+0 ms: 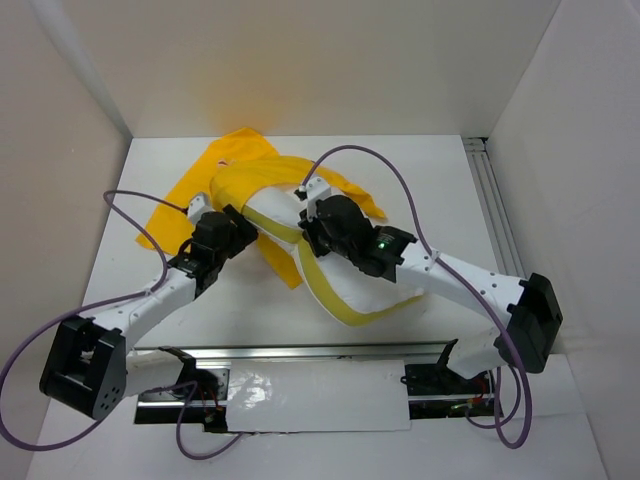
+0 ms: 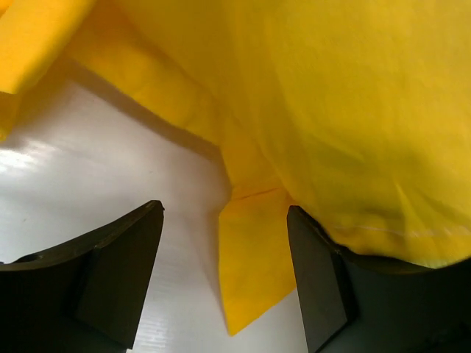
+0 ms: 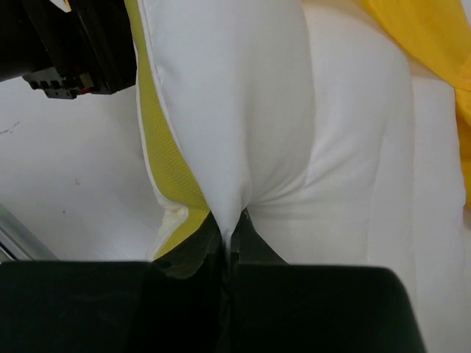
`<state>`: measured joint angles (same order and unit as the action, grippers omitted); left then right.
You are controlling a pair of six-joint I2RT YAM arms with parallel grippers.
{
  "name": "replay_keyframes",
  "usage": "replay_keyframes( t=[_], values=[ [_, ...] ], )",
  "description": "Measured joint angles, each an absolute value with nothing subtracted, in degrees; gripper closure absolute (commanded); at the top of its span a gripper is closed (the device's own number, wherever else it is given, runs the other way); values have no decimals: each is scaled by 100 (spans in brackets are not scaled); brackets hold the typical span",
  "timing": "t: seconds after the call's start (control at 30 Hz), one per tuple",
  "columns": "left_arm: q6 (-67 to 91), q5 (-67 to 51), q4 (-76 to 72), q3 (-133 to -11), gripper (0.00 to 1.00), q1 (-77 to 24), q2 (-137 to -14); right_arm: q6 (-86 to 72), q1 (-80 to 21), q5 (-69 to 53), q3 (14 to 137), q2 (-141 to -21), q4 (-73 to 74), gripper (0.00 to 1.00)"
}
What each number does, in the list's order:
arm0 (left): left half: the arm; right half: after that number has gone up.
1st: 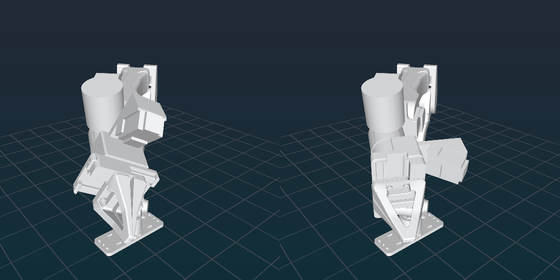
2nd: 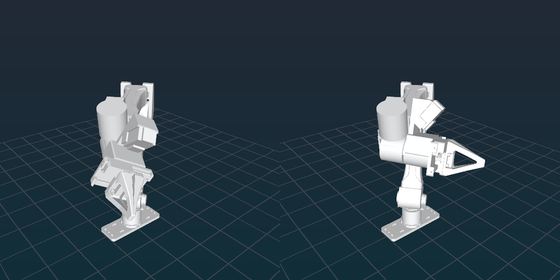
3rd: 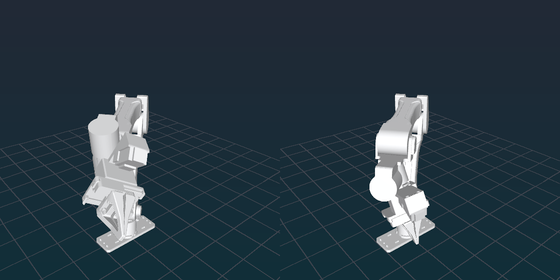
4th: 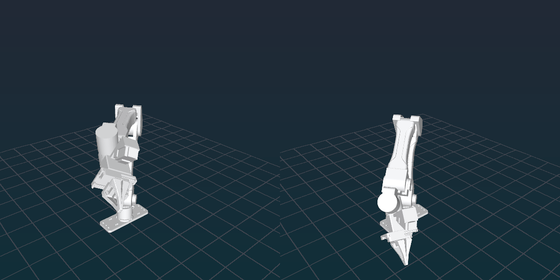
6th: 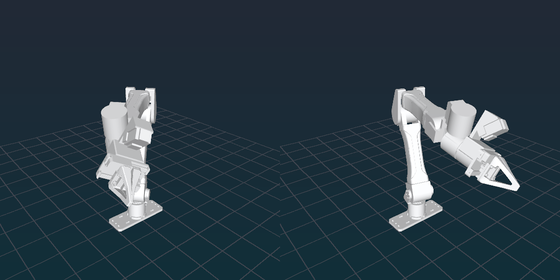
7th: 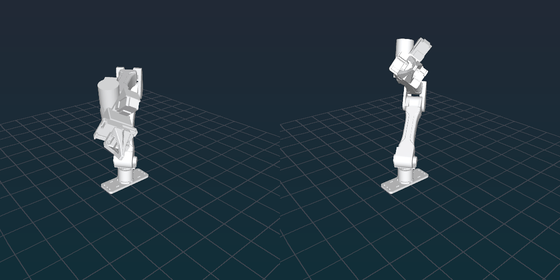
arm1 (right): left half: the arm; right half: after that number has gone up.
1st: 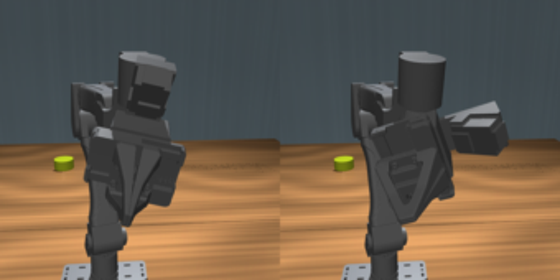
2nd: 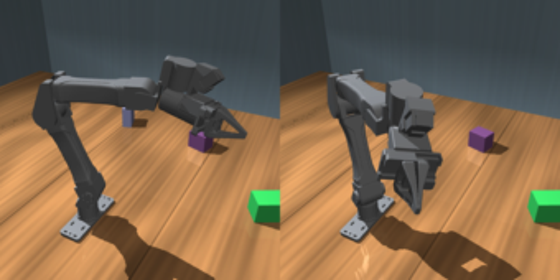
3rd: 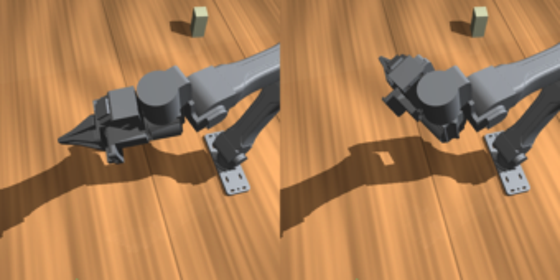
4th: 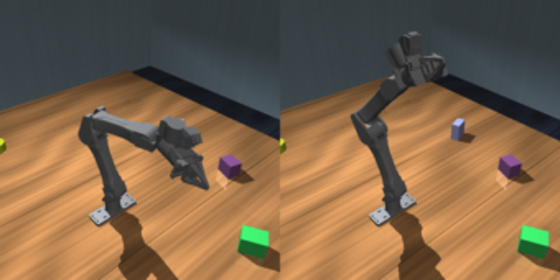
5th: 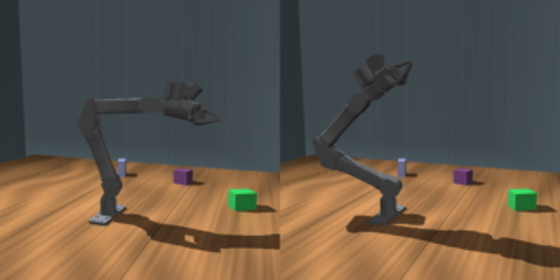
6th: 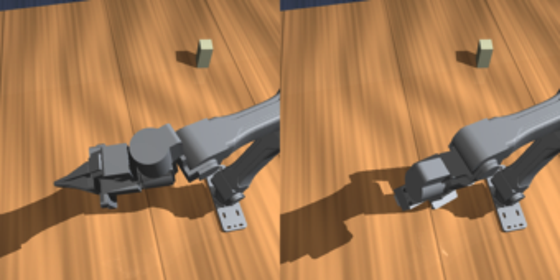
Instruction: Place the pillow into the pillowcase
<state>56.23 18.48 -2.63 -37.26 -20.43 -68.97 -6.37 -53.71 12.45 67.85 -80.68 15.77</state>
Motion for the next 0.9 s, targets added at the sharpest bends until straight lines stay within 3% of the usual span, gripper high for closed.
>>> replay_keyframes(
  t=[0.27, 0.47, 0.57, 0.6, 0.67, 0.9],
  values=[
    [4460, 1813, -1828, -2985, 21, -2357, -6464, -703, -5273, 1151, 7008, -8119, 1715, 100],
    [4307, 2244, -1944, -3089, 29, -2362, -6593, -720, -5271, 1015, 7070, -8156, 1745, 100],
    [4342, 2405, -1968, -3295, 50, -2320, -6901, -753, -5271, 1009, 7078, -8171, 1761, 100],
    [4370, 2418, -1973, -3385, 81, -2285, -7015, -764, -5271, 1013, 7083, -8173, 1763, 100],
    [4377, 2423, -1997, -3535, 100, -2237, -7175, -768, -5271, 1031, 7085, -8176, 1765, 100],
    [4281, 2359, -2014, -3610, 100, -2281, -7192, -764, -5273, 1192, 7177, -8438, 1686, 100]
  ],
)
